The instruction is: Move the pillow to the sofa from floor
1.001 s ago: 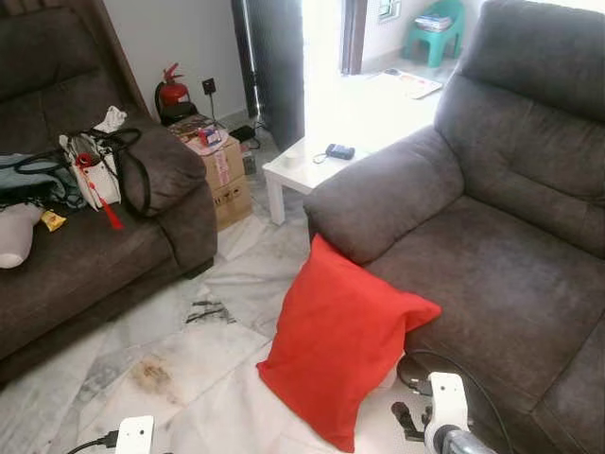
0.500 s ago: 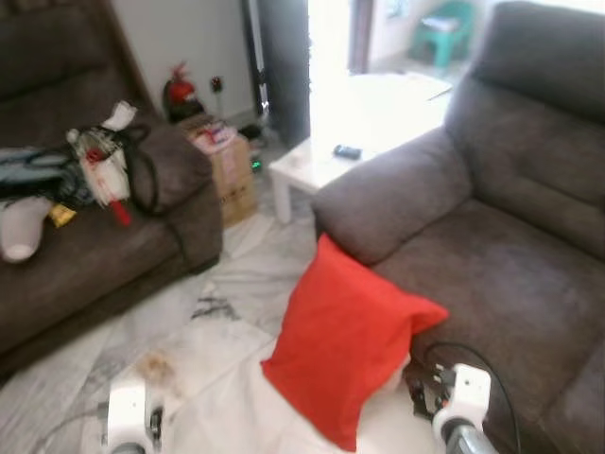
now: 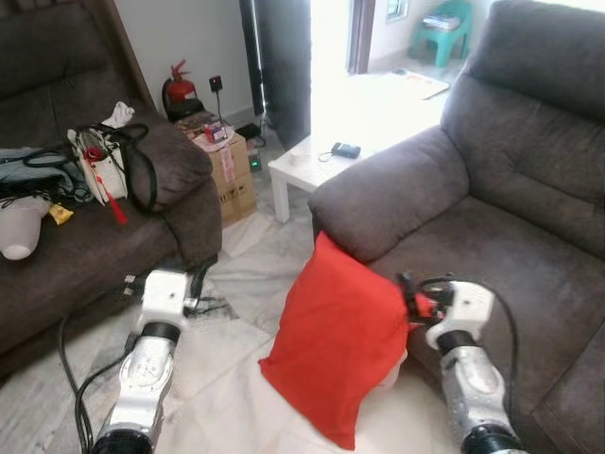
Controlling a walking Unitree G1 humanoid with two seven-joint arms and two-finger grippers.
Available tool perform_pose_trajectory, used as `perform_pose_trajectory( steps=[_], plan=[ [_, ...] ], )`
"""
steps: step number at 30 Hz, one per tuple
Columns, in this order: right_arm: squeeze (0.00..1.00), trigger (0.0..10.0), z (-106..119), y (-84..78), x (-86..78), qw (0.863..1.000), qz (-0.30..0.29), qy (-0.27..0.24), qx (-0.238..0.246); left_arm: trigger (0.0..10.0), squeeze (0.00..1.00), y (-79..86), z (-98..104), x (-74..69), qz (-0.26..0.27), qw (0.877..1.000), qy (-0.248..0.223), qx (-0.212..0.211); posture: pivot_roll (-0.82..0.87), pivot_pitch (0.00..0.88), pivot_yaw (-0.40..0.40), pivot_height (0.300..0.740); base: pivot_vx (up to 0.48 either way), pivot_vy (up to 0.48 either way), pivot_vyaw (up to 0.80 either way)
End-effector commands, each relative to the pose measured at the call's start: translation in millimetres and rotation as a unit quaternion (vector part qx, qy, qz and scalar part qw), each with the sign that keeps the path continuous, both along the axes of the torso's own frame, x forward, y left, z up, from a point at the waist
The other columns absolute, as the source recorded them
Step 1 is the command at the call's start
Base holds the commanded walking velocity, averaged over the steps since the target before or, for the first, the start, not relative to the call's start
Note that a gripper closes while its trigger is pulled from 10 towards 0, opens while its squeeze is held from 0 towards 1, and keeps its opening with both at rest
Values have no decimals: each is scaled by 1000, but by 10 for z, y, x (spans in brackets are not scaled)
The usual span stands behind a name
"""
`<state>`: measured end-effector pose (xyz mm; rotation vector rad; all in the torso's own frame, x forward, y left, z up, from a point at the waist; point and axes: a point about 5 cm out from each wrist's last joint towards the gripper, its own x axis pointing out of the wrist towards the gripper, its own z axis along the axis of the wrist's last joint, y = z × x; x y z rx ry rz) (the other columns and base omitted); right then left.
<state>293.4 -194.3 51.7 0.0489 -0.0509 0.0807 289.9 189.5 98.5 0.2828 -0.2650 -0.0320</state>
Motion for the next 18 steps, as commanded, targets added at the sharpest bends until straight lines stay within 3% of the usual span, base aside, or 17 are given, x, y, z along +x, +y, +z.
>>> perform_pose_trajectory(
  steps=[1, 3, 8, 13, 18],
  plan=[
    [0, 10000, 39, 0, -17, 1000, 4, -14, -7, 10000, 0, -3, -61, -49, -2, 1000, 16, 19, -60, 0, 60, 740, 0, 0, 0],
    [0, 10000, 65, -13, -129, 999, 4, -28, -18, 10000, 0, -17, -39, -164, -10, 999, 13, 32, -57, 0, 53, 740, 0, 0, 0],
    [0, 10000, 103, -25, -258, 999, 1, -35, -31, 10000, 0, 12, 9, -282, 24, 1000, 11, 9, -51, 0, 48, 740, 0, 0, 0],
    [0, 10000, 147, 20, -216, 999, -7, -32, -21, 10000, 0, 103, 59, -224, 62, 998, 10, -15, -50, 0, 41, 740, 0, 0, 0],
    [0, 10000, 218, 53, -129, 999, -13, -28, -13, 10000, 0, 53, 131, -159, 55, 998, 12, -24, -46, 0, 36, 740, 0, 0, 0]
  ],
)
